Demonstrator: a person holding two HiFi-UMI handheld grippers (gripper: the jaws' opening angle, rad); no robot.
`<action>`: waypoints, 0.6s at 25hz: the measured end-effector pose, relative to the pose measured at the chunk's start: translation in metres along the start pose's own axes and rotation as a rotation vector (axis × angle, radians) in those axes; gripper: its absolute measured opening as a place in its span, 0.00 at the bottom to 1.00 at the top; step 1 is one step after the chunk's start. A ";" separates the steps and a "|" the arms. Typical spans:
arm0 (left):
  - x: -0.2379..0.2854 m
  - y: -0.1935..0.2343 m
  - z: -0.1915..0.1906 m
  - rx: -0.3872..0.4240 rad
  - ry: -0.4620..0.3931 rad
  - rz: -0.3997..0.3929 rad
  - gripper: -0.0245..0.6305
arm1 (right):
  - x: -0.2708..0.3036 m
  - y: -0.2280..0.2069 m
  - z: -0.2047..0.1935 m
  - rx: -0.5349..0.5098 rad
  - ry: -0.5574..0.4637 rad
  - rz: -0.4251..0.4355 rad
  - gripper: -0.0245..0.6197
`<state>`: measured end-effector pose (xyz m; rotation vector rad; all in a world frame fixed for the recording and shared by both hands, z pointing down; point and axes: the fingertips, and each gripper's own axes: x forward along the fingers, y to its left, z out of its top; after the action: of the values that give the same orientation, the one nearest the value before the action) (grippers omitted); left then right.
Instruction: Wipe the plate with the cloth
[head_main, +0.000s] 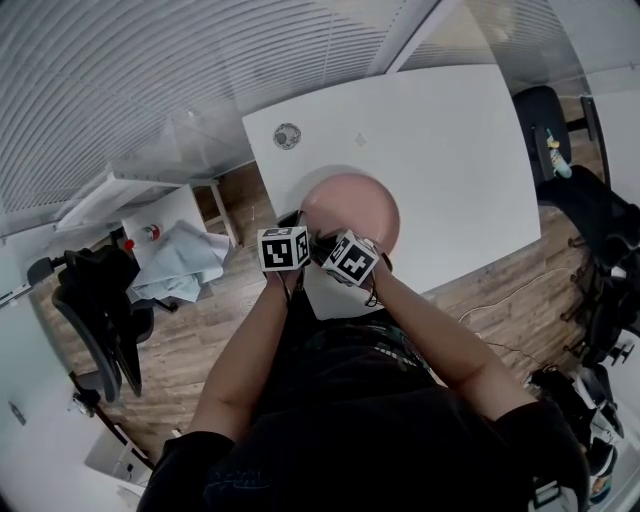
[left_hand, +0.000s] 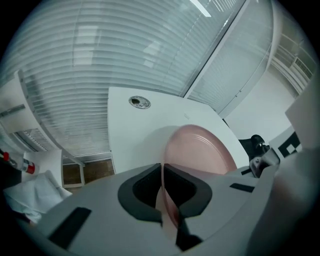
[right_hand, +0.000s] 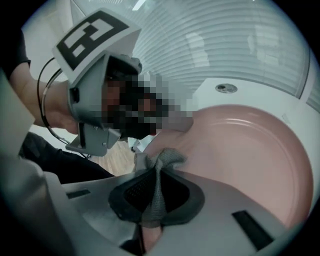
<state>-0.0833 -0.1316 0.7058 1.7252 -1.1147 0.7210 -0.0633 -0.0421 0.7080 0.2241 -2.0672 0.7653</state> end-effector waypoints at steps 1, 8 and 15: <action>0.000 0.001 0.000 -0.003 -0.002 0.001 0.08 | -0.001 0.003 -0.006 0.009 0.009 0.000 0.10; -0.001 0.000 -0.004 -0.002 -0.014 0.003 0.08 | -0.020 0.003 -0.048 0.073 0.116 -0.053 0.10; -0.002 0.000 -0.007 0.029 -0.021 0.014 0.08 | -0.037 -0.009 -0.077 0.040 0.258 -0.114 0.10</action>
<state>-0.0835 -0.1244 0.7071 1.7544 -1.1361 0.7322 0.0157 -0.0082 0.7141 0.2503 -1.7822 0.7261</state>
